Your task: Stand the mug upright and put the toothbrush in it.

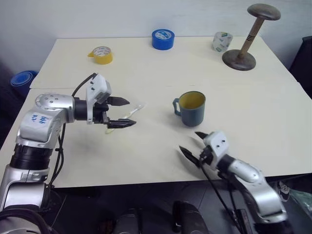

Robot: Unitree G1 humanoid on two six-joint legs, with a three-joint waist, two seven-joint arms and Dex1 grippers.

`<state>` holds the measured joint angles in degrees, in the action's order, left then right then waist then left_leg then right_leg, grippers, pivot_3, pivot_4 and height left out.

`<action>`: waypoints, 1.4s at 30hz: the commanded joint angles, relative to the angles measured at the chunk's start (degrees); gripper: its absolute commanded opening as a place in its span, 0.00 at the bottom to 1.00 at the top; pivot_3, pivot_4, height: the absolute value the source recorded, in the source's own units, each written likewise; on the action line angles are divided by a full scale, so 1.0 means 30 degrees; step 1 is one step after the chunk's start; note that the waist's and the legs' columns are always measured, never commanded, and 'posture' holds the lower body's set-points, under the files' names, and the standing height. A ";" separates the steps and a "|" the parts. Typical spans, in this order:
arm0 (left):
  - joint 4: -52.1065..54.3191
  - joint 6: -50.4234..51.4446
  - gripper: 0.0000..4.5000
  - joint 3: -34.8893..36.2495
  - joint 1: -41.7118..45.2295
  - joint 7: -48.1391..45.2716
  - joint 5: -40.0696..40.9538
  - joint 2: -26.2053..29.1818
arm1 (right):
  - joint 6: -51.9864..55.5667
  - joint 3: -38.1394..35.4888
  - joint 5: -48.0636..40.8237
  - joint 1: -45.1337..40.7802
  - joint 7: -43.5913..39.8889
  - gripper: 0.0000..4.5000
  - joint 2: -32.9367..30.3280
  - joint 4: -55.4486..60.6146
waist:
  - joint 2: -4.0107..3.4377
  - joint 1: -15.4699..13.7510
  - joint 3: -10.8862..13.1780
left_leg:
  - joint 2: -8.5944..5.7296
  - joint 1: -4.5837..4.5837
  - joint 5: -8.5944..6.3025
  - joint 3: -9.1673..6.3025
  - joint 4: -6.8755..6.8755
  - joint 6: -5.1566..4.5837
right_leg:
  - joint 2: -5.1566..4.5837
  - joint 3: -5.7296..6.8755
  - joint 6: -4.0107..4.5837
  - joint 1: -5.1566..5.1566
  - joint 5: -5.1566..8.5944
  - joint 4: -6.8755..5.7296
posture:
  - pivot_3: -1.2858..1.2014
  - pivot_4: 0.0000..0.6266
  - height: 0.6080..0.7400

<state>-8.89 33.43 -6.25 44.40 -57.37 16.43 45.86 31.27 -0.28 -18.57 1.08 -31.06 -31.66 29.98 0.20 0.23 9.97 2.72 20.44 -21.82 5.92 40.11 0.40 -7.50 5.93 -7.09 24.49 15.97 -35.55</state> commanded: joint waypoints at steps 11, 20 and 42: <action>-0.7315 -0.0287 1.00 -0.2336 0.3807 0.2207 -0.4473 -0.3797 | 0.8056 -0.6210 -0.9646 -0.4214 0.2414 0.99 -0.2165 0.6898 | 0.0046 -0.0541 0.0016 | -0.0002 0.0019 -0.0007 0.0019 0.0008 -0.0019 | 0.0003 0.0010 0.0000 0.0004 -0.0001 0.0019 | 0.52 0.24 1.00; -1.2456 -0.1624 1.00 -0.3363 0.6418 0.2604 -0.6360 -0.6789 | 0.8848 -0.6476 -1.1318 -0.4816 0.3554 0.99 -0.3949 0.7551 | 0.0064 -0.0611 0.0020 | -0.0018 0.0045 -0.0010 0.0027 0.0019 -0.0041 | -0.0007 0.0017 -0.0003 0.0002 -0.0002 0.0049 | 0.52 0.24 1.00; -1.5115 -0.1696 0.01 -0.2027 0.7886 0.3151 -0.7128 -0.6989 | 0.7759 -0.7481 -1.1642 -0.2719 0.4052 1.00 -0.5437 0.7592 | 0.0095 -0.0509 0.0000 | -0.0015 0.0012 0.0000 0.0042 0.0029 -0.0057 | -0.0012 0.0001 -0.0001 -0.0017 -0.0002 0.0039 | 0.52 0.24 1.00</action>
<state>-52.66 26.85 -14.47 67.08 -49.32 -5.99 25.23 55.95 -20.60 -53.51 -7.13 -19.94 -47.11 52.06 0.49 -1.30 9.97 2.67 20.47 -21.82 6.05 40.20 0.23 -7.54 5.93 -7.09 24.44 15.96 -35.43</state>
